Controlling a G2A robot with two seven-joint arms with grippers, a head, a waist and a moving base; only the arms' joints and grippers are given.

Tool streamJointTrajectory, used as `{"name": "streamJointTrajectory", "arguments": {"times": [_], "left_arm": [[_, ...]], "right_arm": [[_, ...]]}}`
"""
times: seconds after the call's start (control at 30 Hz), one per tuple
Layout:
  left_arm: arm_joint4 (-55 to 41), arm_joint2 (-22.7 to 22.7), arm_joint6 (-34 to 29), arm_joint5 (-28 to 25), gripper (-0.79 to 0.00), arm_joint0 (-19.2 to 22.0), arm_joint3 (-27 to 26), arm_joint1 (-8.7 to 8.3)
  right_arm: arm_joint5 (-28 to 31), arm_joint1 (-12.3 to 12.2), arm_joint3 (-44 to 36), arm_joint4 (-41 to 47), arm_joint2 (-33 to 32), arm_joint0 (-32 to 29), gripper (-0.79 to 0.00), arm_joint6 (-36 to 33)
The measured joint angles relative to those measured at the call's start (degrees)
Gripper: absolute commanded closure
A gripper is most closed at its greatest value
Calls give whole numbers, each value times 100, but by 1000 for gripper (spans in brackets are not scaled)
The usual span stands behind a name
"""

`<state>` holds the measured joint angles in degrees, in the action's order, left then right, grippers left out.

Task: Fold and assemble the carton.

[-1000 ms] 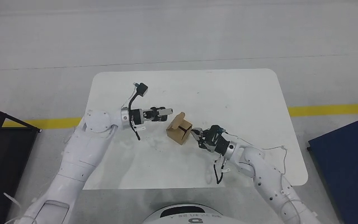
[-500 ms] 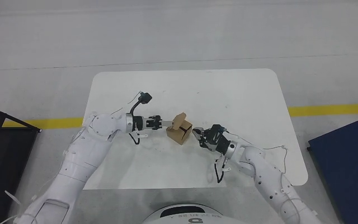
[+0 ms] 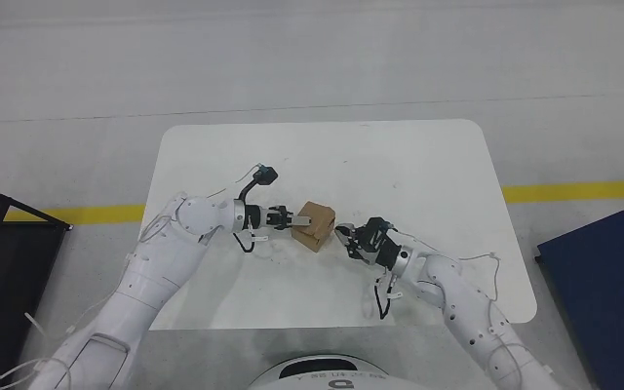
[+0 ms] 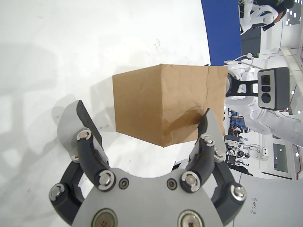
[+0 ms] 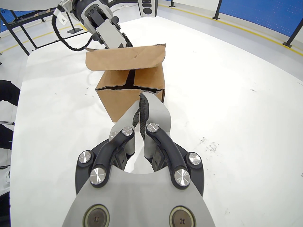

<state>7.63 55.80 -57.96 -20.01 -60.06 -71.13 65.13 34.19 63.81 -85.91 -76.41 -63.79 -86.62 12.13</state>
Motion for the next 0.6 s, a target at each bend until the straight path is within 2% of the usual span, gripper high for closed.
{"name": "streamJointTrajectory", "arguments": {"times": [0.03, 0.1, 0.13, 0.17, 0.27, 0.6], "left_arm": [[7, -16, 11, -1, -785, 6, 9, 3], [28, -51, 34, -8, -785, 20, 29, 10], [38, -66, 40, -12, -785, 27, 39, 12], [51, -86, 47, -15, -785, 37, 54, 16], [53, -126, 57, -17, -785, 58, 79, 24], [56, -224, 97, -35, -785, 112, 149, 43]], "right_arm": [[-19, -5, -4, 30, -37, -21, -62, 62], [-21, -24, -40, 72, -135, -99, -126, 263], [-7, -33, -59, 77, -174, -136, -274, 356], [10, -44, -80, 80, -220, -181, -311, 471], [16, -59, -115, 67, -281, -250, -283, 625], [35, -42, -153, -75, -140, -168, -283, 672]]}}
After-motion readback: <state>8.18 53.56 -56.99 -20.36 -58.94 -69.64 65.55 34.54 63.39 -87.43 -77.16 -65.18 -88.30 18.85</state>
